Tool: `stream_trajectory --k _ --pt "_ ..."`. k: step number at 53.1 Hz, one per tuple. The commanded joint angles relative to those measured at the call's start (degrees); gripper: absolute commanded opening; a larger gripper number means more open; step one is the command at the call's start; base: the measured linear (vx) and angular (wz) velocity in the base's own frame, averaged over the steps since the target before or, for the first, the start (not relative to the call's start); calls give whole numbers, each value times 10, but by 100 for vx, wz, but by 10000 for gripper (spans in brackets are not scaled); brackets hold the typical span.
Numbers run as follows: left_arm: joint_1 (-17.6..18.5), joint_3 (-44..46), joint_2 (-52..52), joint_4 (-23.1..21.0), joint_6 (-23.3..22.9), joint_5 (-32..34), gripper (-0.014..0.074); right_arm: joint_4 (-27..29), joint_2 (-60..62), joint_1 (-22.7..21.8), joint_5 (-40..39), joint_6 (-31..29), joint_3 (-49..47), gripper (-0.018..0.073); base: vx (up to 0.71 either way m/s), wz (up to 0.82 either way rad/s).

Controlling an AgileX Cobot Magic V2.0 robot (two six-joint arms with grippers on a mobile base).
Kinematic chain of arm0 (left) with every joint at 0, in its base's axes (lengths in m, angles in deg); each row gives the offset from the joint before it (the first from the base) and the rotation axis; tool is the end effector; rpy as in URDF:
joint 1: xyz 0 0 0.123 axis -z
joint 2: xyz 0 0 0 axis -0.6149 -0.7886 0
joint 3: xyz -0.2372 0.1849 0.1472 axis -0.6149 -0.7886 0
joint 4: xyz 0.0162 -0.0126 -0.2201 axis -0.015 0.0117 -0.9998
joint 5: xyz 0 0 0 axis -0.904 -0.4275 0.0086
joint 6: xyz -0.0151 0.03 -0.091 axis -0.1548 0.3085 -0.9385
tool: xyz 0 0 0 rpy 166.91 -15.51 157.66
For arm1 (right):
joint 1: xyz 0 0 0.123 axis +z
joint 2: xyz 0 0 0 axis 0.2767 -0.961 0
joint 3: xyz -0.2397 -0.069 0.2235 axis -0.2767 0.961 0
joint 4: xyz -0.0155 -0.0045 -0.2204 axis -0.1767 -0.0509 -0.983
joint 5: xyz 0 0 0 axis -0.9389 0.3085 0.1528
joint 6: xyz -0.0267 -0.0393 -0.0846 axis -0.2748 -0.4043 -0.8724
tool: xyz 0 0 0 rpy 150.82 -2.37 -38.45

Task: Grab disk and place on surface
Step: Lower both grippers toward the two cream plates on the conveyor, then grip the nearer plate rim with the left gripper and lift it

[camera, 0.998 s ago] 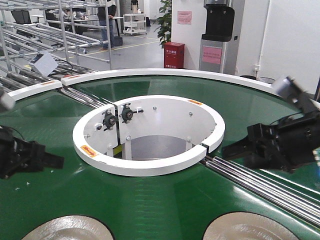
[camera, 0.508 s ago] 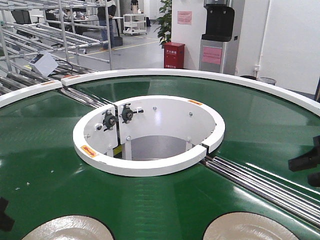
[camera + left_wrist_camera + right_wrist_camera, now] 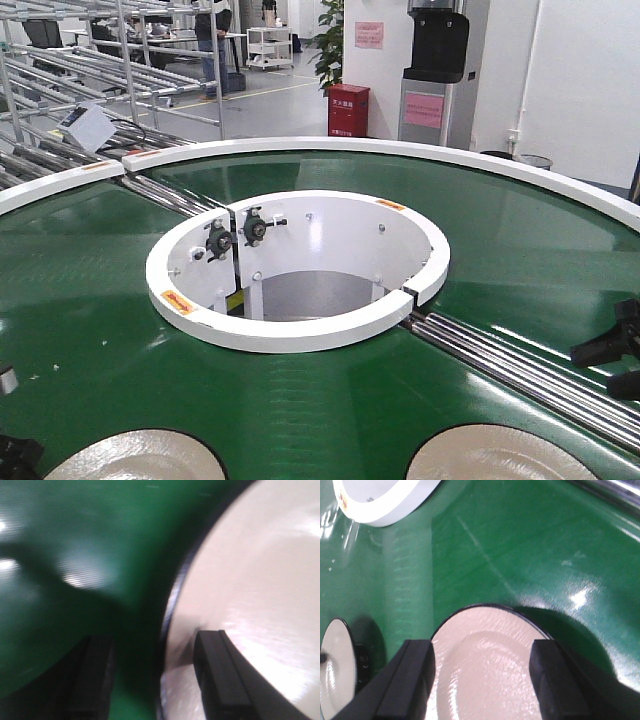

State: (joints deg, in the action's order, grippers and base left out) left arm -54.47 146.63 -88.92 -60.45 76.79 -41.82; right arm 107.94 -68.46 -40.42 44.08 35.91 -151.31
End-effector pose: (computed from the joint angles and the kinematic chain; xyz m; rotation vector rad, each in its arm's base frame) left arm 0.3382 0.0512 0.2415 0.0452 2.9003 -0.7150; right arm 0.3508 -0.0823 0.3293 0.2815 2.4901 0.9317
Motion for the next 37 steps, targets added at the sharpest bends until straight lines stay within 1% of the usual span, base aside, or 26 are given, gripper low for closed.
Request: stream_trajectory --k 1,4,5,11,17,21,27,29,35,37 --pt "1 12 8 -93 51 -35 452 39 26 -3 -11 -9 -18 469 0 0" --pt "3 12 -2 -121 68 -60 450 42 26 -3 -11 -11 -18 469 0 0" --pt "4 12 -4 -124 71 -65 449 42 26 -3 -11 -11 -18 469 0 0" --pt "19 12 -22 -126 72 -89 433 49 26 -3 -11 -19 -18 469 0 0" --pt "35 12 -35 -123 71 -105 384 57 26 -3 -5 -19 -18 469 0 0" --pt "45 12 -39 -121 71 -107 296 59 26 -3 -3 -19 -18 469 0 0" --pt "51 13 -35 -121 71 -107 74 59 26 -3 4 -19 -18 469 0 0" --pt "51 14 -31 -130 71 -107 -14 59 26 -3 6 -19 -18 469 0 0" --pt "51 14 -13 -166 72 -109 -10 51 26 -3 11 -19 -18 469 0 0" --pt "51 14 -5 -188 72 -109 -10 45 26 -3 11 -19 -18 469 0 0"
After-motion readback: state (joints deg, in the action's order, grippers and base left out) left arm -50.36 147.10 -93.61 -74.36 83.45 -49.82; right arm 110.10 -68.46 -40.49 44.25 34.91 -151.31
